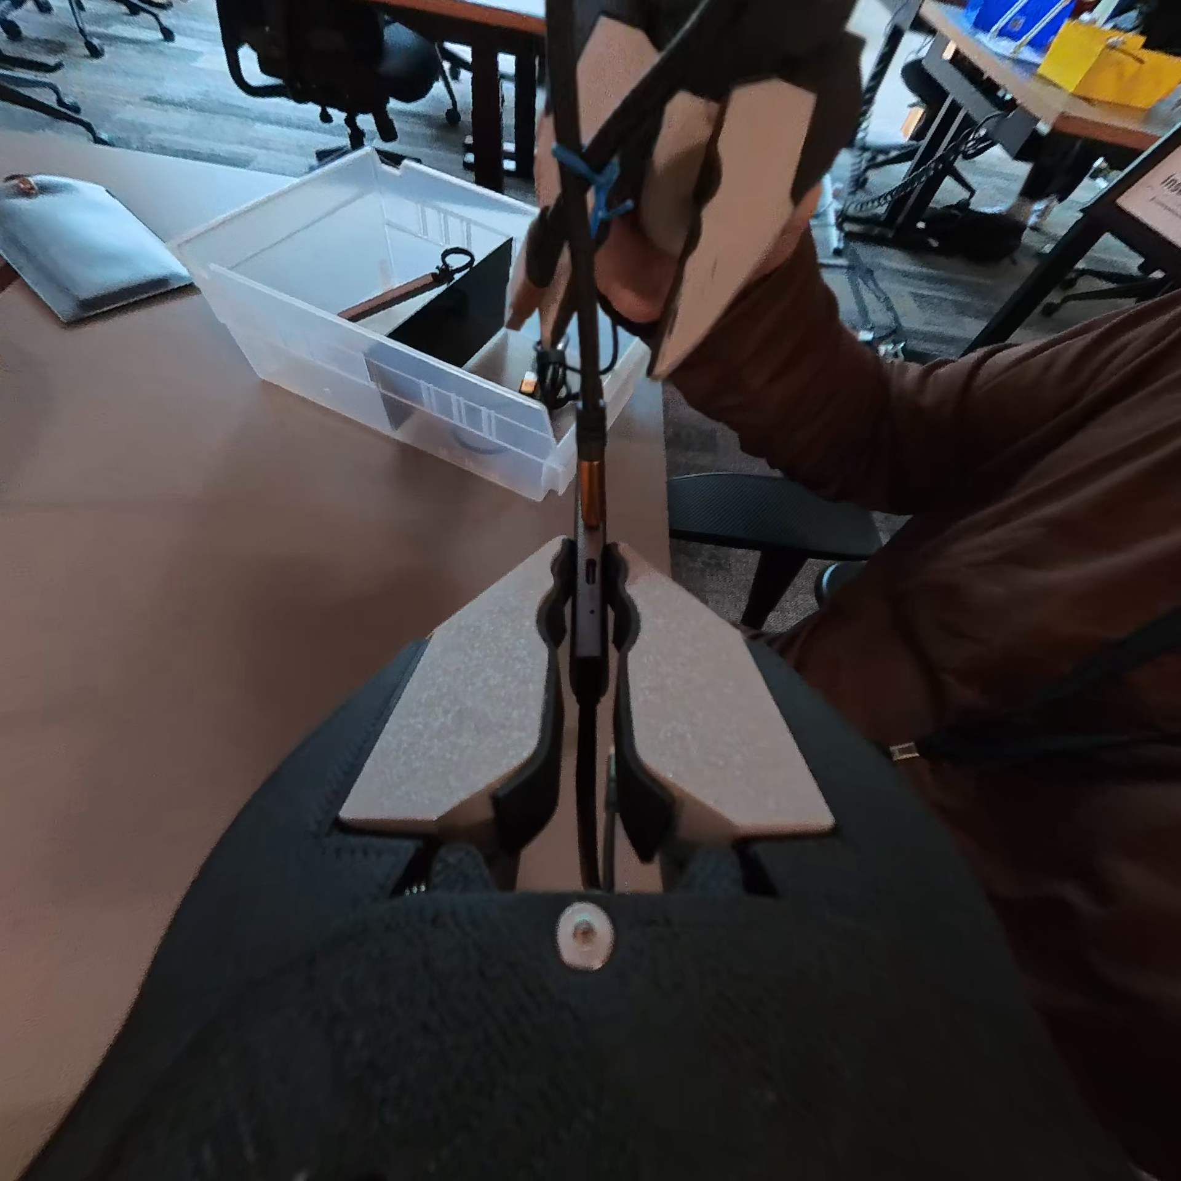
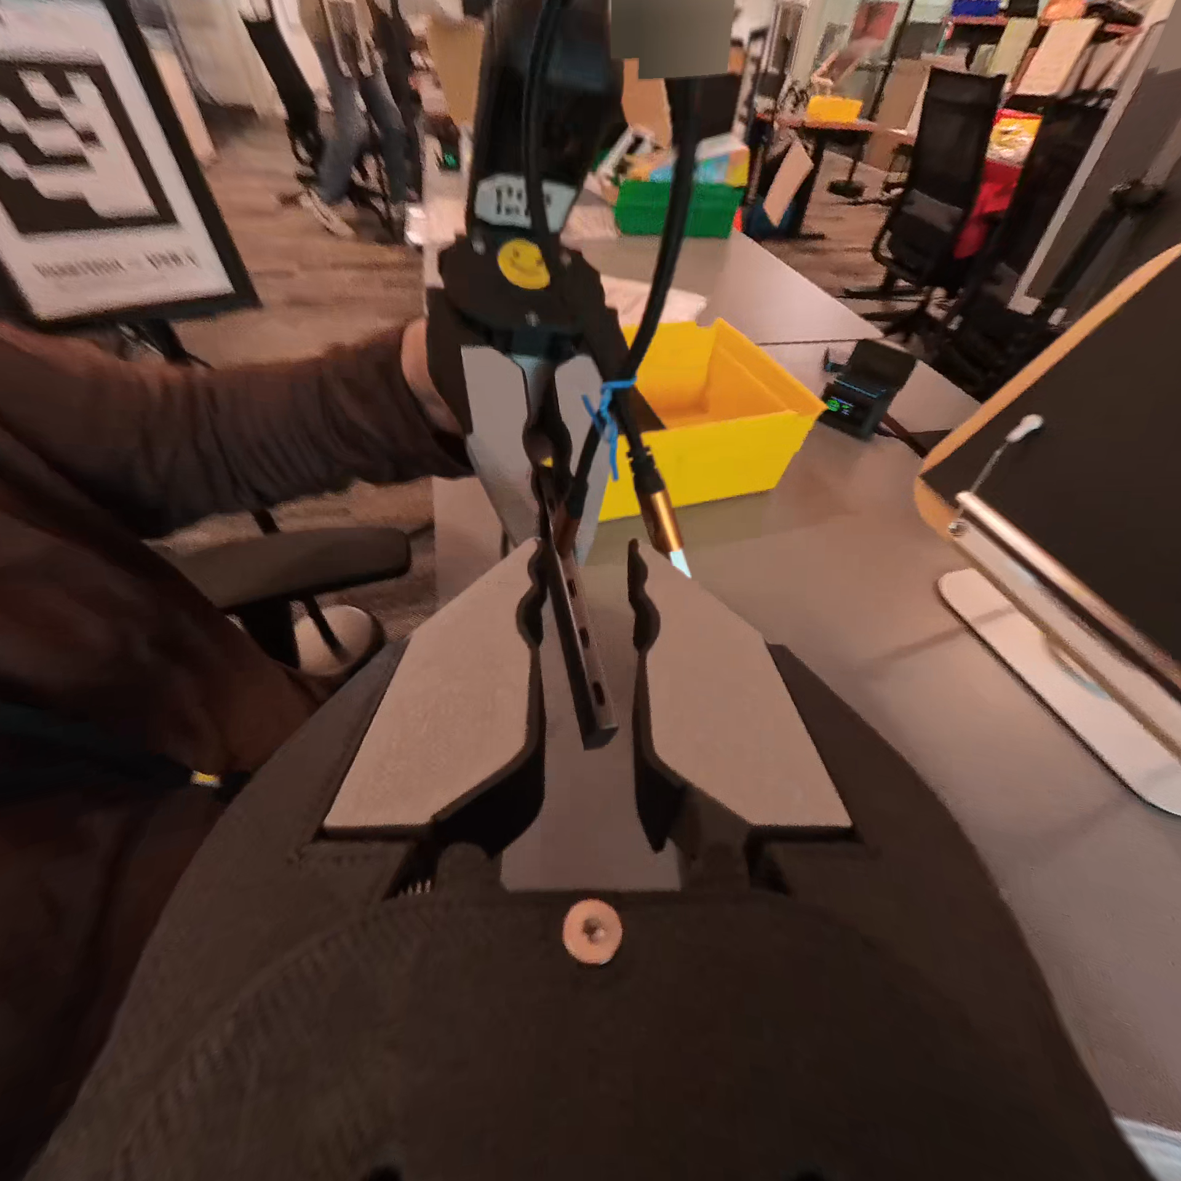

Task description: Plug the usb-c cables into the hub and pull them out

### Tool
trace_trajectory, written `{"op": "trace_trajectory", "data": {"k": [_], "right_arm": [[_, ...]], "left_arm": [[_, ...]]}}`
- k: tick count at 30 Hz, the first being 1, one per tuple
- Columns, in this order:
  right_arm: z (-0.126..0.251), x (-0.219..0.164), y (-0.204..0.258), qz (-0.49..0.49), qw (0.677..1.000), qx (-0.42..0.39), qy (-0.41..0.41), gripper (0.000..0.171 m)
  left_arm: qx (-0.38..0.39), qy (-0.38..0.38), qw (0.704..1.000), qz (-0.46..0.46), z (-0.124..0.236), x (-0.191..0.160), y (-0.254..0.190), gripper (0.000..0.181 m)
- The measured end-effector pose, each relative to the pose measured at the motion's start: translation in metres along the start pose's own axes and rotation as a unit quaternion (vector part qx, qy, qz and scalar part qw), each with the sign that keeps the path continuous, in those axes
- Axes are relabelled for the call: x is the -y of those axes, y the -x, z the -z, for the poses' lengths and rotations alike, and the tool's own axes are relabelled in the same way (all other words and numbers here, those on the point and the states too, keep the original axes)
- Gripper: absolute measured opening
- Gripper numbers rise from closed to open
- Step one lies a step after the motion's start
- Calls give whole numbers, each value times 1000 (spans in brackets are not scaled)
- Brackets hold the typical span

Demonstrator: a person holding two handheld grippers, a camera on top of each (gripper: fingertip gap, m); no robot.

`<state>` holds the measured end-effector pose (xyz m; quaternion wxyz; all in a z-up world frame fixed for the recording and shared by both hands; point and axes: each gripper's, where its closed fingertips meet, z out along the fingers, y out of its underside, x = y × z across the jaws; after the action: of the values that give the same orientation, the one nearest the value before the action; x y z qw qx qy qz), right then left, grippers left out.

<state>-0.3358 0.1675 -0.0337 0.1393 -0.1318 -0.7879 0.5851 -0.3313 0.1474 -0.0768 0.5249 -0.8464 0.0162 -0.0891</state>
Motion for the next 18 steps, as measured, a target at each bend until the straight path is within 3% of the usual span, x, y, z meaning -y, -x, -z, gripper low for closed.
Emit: {"op": "trace_trajectory", "data": {"k": [7,18], "right_arm": [[-13,-5,7,-52,997,50,0,16],[-23,-2,12,-35,998,57,7,5]], "left_arm": [[-16,-35,999,3,-3,14,-9,7],[-14,-63,998,4,-3,23,-8,7]]}}
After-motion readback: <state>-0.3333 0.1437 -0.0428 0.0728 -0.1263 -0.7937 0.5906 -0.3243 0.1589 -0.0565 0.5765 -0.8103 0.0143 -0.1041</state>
